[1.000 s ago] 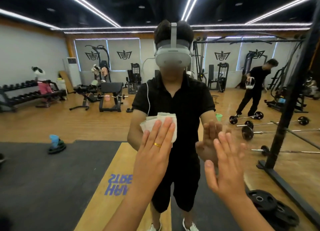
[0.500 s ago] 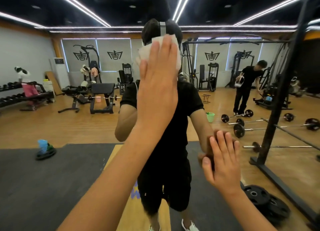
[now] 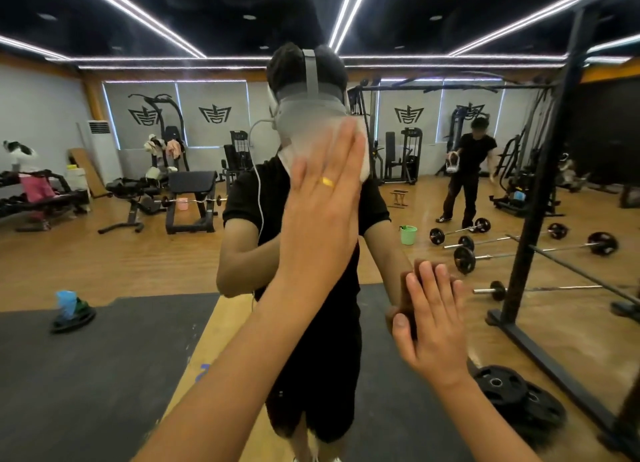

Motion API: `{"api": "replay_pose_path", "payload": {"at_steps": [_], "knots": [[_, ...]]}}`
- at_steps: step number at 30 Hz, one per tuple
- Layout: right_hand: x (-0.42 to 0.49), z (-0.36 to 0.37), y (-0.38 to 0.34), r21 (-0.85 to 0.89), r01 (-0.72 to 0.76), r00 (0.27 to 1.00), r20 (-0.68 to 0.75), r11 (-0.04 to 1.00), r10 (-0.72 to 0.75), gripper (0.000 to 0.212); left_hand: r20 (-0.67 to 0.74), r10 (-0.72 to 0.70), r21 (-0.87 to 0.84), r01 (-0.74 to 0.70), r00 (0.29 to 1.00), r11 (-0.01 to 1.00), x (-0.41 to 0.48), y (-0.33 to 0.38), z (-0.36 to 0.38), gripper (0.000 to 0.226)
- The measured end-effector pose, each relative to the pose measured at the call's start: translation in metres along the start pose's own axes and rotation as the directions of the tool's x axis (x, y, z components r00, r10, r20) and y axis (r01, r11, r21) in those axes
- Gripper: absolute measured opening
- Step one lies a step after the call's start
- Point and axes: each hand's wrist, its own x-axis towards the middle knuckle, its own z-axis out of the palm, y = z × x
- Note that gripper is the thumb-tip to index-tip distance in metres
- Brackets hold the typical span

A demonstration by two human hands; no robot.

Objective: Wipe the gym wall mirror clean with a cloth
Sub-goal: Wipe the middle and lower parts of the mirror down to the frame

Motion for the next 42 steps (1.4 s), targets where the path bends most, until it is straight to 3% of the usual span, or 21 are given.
{"api": "replay_pose_path", "payload": {"at_steps": [5, 9, 12, 19, 25, 28, 31, 34, 37, 42], "knots": [[-0.001, -0.003, 0.002, -0.012, 0.0, 1.0, 0.005, 1.0, 0.0, 0.068, -0.11, -0.07, -0.007, 0.07, 0.992, 0.998, 0.025, 0.017, 0.012, 0.061], [-0.001, -0.006, 0.003, 0.023, -0.017, 1.0, 0.021, 1.0, 0.017, 0.063, -0.007, -0.03, 0.071, 0.03, 1.0, 0.997, -0.049, 0.018, 0.017, 0.071], [-0.002, -0.01, 0.006, 0.023, -0.005, 1.0, 0.024, 1.0, 0.005, 0.068, 0.08, -0.054, 0.142, 0.042, 0.995, 0.989, -0.116, 0.023, 0.02, 0.049], [-0.007, -0.005, 0.002, 0.042, -0.037, 0.999, 0.02, 0.998, 0.036, 0.07, 0.051, -0.121, 0.169, 0.111, 0.991, 0.979, -0.164, 0.025, 0.035, 0.048], [0.013, -0.009, -0.007, 0.111, -0.118, 0.993, 0.042, 0.987, 0.114, 0.061, 0.055, -0.135, 0.208, 0.121, 0.989, 0.971, -0.148, 0.02, 0.028, 0.05], [0.01, -0.012, -0.035, 0.155, -0.214, 0.977, 0.054, 0.964, 0.208, 0.061, 0.084, -0.061, 0.254, 0.038, 0.995, 0.966, -0.156, 0.014, 0.022, 0.059], [0.017, -0.006, -0.054, 0.187, -0.167, 0.985, 0.067, 0.968, 0.157, 0.062, 0.147, -0.004, 0.255, -0.034, 0.989, 0.966, -0.158, 0.003, 0.013, 0.072], [0.028, 0.008, -0.076, 0.194, -0.224, 0.975, 0.033, 0.955, 0.222, 0.062, 0.112, -0.093, 0.188, 0.071, 0.989, 0.98, -0.145, -0.018, -0.008, 0.051], [0.029, 0.021, -0.088, 0.157, -0.293, 0.952, -0.042, 0.943, 0.303, 0.059, 0.038, -0.156, 0.132, 0.149, 0.987, 0.98, -0.105, -0.046, -0.031, 0.049], [0.03, 0.032, -0.085, 0.124, -0.236, 0.963, -0.1, 0.964, 0.248, 0.056, -0.035, -0.179, -0.023, 0.178, 0.983, 0.984, 0.01, -0.063, -0.053, 0.058]]}}
